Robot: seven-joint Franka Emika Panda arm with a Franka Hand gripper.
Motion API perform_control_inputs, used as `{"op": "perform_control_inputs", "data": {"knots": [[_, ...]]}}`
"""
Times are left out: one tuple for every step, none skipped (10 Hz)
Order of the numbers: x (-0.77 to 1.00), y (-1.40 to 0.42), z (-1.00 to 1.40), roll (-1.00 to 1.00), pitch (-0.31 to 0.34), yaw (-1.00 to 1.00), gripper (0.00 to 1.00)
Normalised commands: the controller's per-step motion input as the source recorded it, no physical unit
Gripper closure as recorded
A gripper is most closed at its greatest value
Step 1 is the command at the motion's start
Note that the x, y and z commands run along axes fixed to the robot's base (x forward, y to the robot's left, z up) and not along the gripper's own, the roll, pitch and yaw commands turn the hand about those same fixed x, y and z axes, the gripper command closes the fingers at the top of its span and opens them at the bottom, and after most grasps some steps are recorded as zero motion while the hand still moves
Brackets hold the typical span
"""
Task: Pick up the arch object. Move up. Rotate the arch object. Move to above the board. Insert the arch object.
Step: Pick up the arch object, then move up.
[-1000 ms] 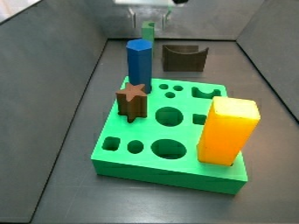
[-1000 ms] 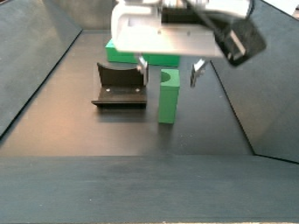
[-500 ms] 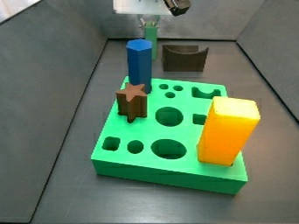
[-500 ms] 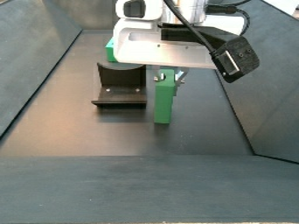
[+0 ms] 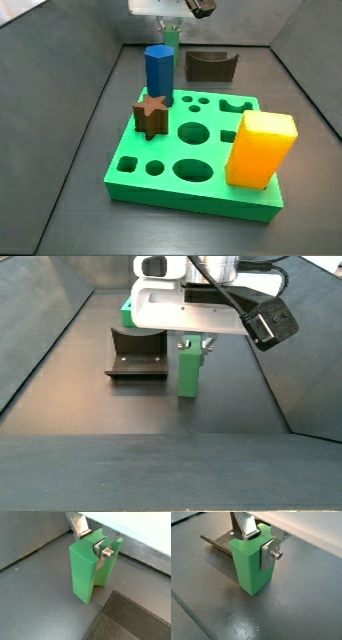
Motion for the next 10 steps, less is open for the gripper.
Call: {"op": "perform_control_inputs", "data": {"knots": [[0.00,0.00,0.00,0.00,0.000,0.00,1.00],[0.00,0.00,0.00,0.00,0.000,0.00,1.00],[0.00,0.00,0.00,0.00,0.000,0.00,1.00],[0.00,0.00,0.00,0.00,0.000,0.00,1.00],[0.00,0.00,0.00,0.00,0.000,0.00,1.00],[0.00,0.00,0.83,0.00,0.000,0.00,1.00],[0.03,-0.04,0.87,0.00,-0.011,-0.01,1.00],[-0.01,-0.05,0.76,-0.01,0.031,-0.01,1.00],[-0.02,-0.04,0.57,-0.01,0.047,-0.01,1.00],[-0.02,-0.02,0.40,0.00,0.048,-0.01,1.00]]}}
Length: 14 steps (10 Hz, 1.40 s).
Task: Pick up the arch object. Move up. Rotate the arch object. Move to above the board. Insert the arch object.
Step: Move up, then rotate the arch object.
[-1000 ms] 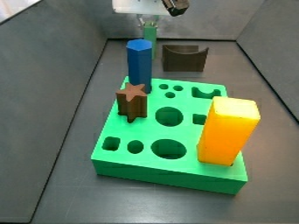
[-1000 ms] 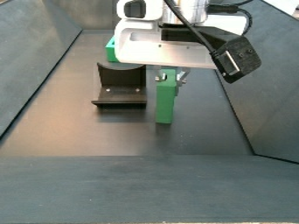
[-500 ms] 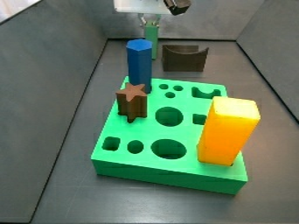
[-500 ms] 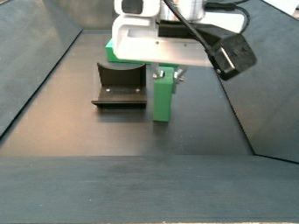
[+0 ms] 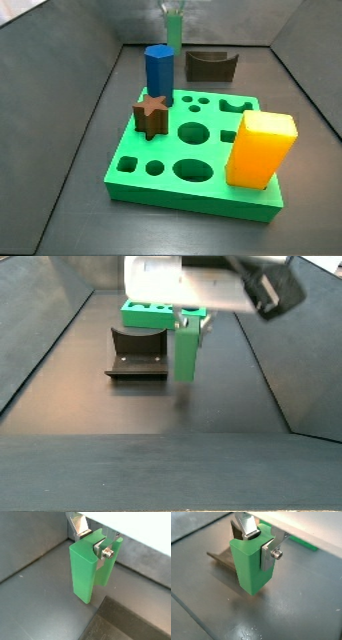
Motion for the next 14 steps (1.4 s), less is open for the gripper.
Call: {"op": "perform_control_inputs", "data": {"knots": [[-0.01,-0.01,0.28,0.00,0.046,-0.01,1.00],[-0.46,-0.70,1.00,0.00,0.000,0.00,1.00],[-0.47,-0.71,1.00,0.01,-0.009,0.01,1.00],[-0.45,-0.64,1.00,0.03,-0.044,0.02,1.00],[-0.39,-0.54,1.00,0.05,-0.038,0.03,1.00],[-0.35,-0.48,1.00,0.06,-0.022,0.03,1.00],[-0.26,-0.38,1.00,0.06,0.033,0.02,1.00],[-0.21,-0.32,0.99,0.06,0.054,0.02,1.00],[-0.14,-0.20,0.81,0.06,0.053,0.02,1.00],[-0.07,-0.10,0.56,0.05,0.048,0.02,1.00],[-0.03,-0.05,0.37,0.04,0.050,0.03,1.00],[0.00,-0.04,0.18,0.04,0.068,0.02,1.00],[0.00,0.00,0.00,-0.08,0.203,0.20,1.00],[0.03,-0.02,0.00,-0.08,0.195,0.47,1.00]]}}
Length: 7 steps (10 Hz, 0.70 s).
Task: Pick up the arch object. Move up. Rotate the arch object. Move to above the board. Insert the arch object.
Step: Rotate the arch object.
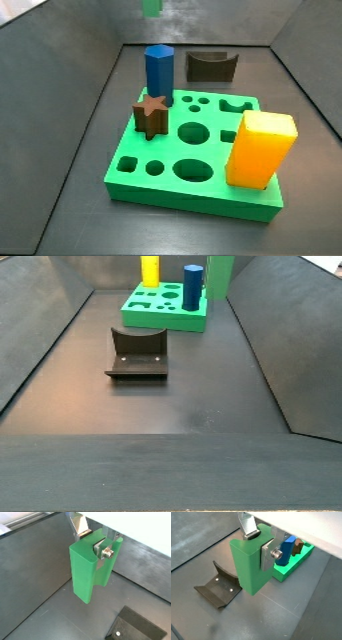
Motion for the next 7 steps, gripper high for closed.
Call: {"op": "perform_control_inputs", "data": {"knots": [[0.05,-0.01,0.02,-0.07,0.158,0.36,1.00],[0.06,-0.01,0.01,-0.07,0.144,0.29,1.00],[0.00,0.00,0.00,-0.06,0.121,0.26,1.00],[0.00,0.00,-1.00,-0.26,0.116,0.19,1.00],[0.01,0.00,-1.00,-0.26,0.093,0.13,1.00],[0.02,0.01,-1.00,-0.21,0.022,0.07,1.00],[0.01,0.01,-1.00,-0.17,-0.011,0.04,1.00]]}}
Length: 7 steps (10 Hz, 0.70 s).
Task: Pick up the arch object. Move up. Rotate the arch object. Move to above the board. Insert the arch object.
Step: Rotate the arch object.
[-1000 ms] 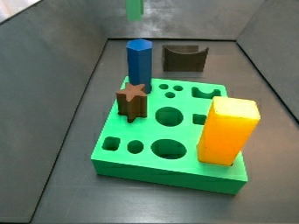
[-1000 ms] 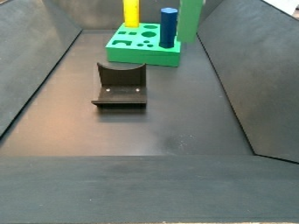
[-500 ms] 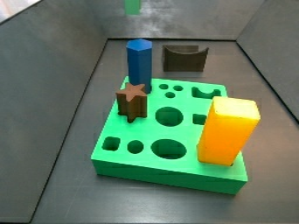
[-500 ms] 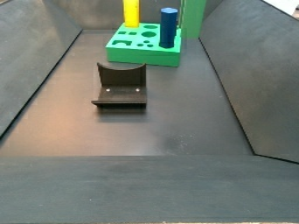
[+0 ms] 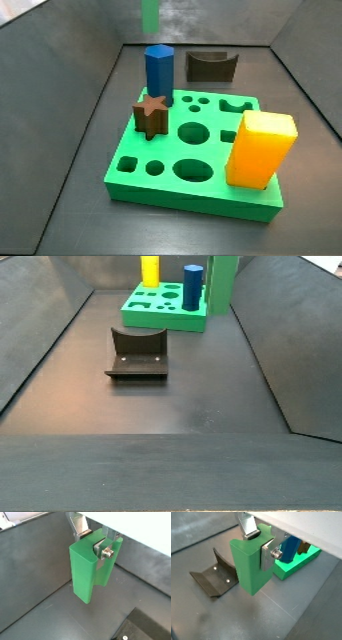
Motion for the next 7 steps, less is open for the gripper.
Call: {"op": "perform_control_inputs", "data": {"knots": [[0.01,0.01,-1.00,-0.15,-0.042,0.02,1.00],[0.01,0.01,-1.00,-0.13,-0.061,0.00,1.00],[0.01,0.01,-1.00,-0.12,-0.067,0.00,1.00],[0.02,0.01,-1.00,-0.12,-0.064,-0.01,1.00],[0.02,0.01,-1.00,-0.12,-0.064,-0.01,1.00],[0.02,0.01,-1.00,-0.12,-0.069,-0.01,1.00],[0.02,0.02,-1.00,-0.12,-0.073,-0.01,1.00]]}}
